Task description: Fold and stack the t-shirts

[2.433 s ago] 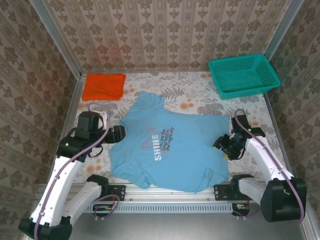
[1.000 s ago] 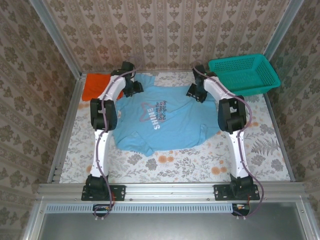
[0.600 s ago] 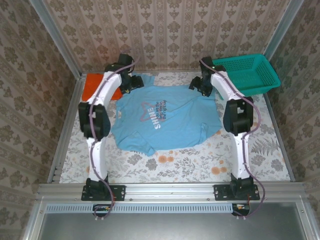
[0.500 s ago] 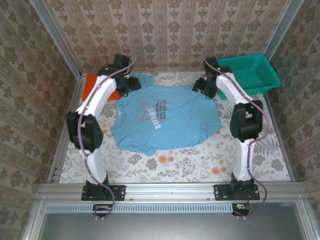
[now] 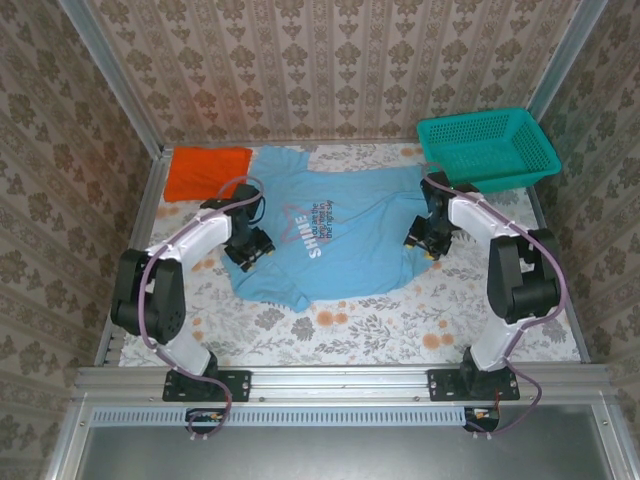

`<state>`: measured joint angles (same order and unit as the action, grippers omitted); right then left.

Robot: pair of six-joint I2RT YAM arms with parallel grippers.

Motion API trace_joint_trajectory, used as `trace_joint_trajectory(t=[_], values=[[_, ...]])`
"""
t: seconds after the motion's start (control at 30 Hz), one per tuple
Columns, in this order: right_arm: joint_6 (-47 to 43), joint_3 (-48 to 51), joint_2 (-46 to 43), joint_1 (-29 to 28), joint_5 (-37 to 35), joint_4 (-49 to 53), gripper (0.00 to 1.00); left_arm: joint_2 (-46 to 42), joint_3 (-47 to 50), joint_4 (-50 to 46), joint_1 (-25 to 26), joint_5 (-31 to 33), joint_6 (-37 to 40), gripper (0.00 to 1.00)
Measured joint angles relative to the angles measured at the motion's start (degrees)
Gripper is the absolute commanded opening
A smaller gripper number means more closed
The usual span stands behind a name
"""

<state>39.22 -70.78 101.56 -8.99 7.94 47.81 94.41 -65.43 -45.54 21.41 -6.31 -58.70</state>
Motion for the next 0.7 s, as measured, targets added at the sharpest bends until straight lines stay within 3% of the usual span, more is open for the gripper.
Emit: trace_joint_trajectory(t=[0.43,0.7], values=[[0.15,-7.63,10.21,-1.77,-1.86,-0.52,0.38,5.29,-5.33,0.83,2.93,-0.46,-4.17,0.48],[-0.15,-7.74,11.91,-1.77,-2.32,-0.50,0.11,5.29,-5.46,-0.07,2.93,0.09,-4.28,0.45]])
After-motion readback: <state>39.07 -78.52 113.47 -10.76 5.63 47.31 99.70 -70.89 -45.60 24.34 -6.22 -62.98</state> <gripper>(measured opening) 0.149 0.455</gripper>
